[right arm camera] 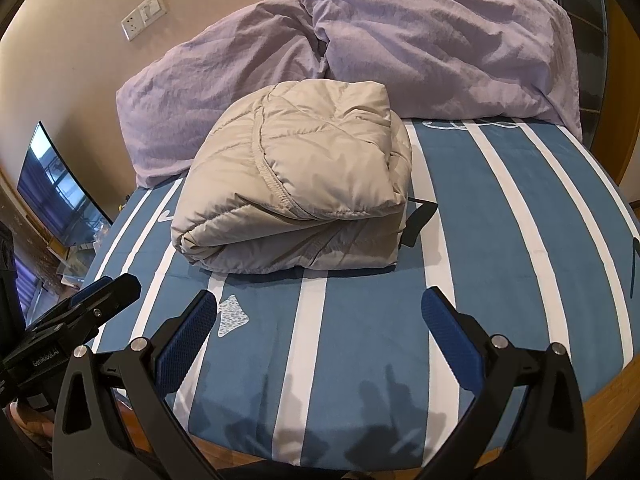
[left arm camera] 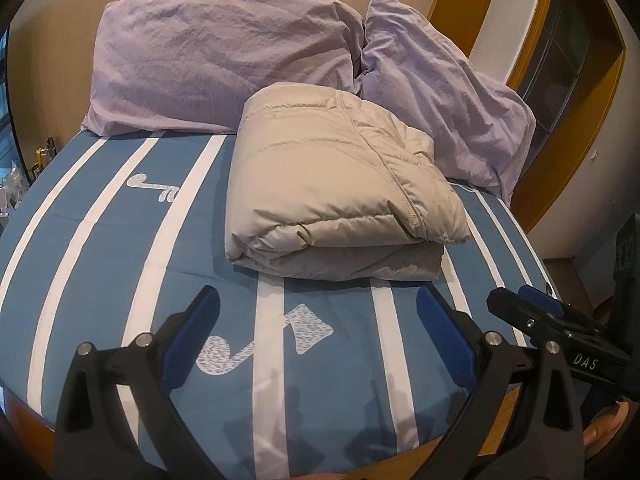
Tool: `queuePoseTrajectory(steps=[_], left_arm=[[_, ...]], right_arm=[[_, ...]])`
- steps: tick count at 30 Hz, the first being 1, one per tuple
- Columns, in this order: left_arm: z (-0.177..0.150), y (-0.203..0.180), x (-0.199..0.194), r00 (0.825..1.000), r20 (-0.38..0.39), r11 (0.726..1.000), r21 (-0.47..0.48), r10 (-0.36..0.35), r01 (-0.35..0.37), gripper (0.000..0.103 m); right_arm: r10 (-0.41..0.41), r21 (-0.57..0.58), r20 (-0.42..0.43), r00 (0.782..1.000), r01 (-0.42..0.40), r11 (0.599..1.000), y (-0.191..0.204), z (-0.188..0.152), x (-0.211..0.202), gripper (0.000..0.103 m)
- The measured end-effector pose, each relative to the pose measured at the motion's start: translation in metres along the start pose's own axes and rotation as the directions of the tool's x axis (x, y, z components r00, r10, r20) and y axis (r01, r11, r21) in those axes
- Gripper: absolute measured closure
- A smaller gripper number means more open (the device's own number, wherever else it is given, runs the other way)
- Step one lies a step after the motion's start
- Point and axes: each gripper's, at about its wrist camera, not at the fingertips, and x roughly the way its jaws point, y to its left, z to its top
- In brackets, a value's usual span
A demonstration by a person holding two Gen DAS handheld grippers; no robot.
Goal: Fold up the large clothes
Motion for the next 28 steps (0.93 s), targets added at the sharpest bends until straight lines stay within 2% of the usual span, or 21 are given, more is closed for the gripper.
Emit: queuePoseTrajectory(steps=[28], left_arm=[[-0.0014, -0.001, 0.0065, 1.0, -0.016, 1.0, -0.002, 0.009, -0.009, 0.004]], right_arm=[[0.001, 0.0, -0.003, 1.0, -0.001, 1.0, -0.0019, -0.0009, 0.0015, 0.001]])
